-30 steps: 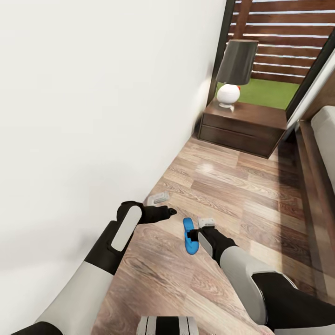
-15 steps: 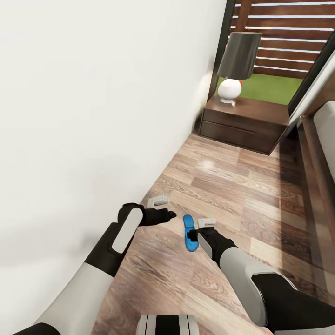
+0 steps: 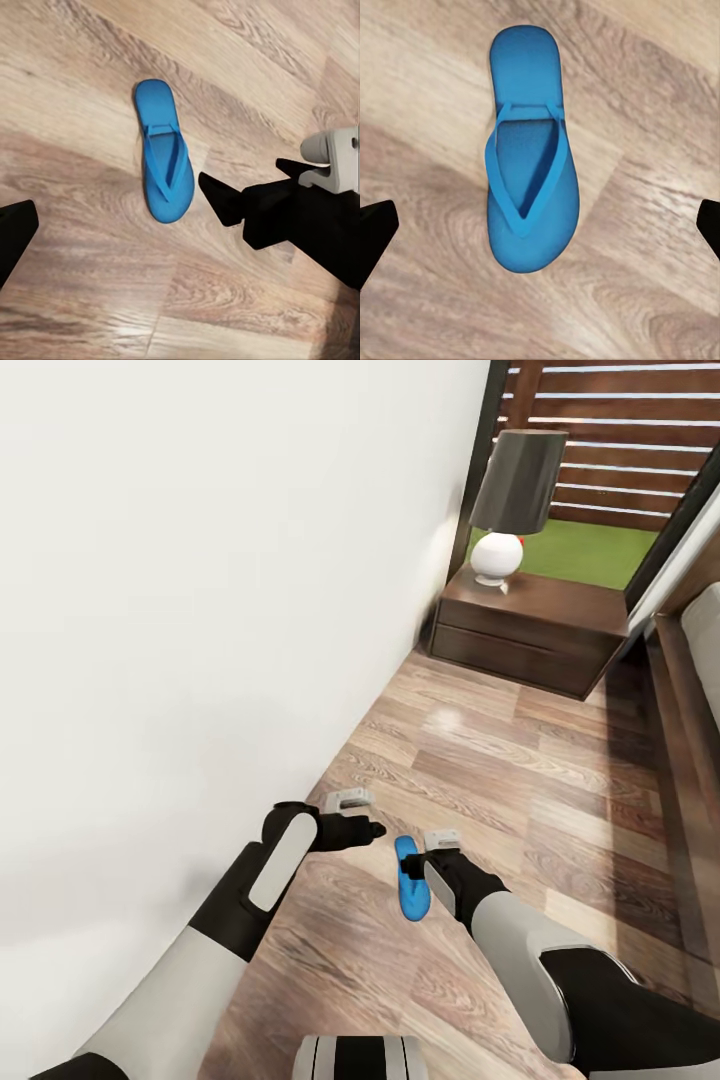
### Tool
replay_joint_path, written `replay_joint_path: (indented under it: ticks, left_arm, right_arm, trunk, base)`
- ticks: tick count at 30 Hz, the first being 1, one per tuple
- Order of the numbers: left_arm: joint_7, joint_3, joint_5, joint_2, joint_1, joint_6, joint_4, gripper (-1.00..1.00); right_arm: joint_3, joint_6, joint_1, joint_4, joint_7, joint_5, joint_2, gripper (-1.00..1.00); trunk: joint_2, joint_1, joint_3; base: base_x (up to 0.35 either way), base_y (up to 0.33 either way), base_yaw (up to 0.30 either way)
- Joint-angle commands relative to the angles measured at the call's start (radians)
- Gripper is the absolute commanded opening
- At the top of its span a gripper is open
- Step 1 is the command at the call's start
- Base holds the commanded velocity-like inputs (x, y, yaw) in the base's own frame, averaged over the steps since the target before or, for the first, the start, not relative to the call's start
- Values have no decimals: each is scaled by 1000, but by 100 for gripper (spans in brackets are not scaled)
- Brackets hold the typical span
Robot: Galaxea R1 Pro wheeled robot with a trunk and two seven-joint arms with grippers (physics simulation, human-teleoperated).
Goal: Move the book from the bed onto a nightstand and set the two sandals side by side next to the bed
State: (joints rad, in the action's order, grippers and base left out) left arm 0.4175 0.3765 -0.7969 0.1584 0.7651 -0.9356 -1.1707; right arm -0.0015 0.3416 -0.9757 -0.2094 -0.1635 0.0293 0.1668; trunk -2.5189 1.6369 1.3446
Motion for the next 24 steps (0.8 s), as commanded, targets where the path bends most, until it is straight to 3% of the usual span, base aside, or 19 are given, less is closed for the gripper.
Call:
replay_joint_path:
  ticks: [1, 12, 24]
  left_arm:
    - [10, 1, -10, 0, 1, -2, -1, 100]
    - [9, 8, -18, 5, 2, 1, -2, 100]
    - [-1, 8, -36, 6, 5, -2, -9, 100]
  right_arm:
    - [0, 7, 0, -2, -3, 3, 0, 100]
    - [0, 7, 0, -2, -1, 3, 0, 100]
    - [1, 7, -2, -4, 2, 3, 8, 100]
  trunk:
    - [0, 0, 1]
    - [0, 0, 1]
    - [-3, 5, 47]
  base:
    - [98, 0, 0]
    - [34, 0, 0]
    - [3, 0, 0]
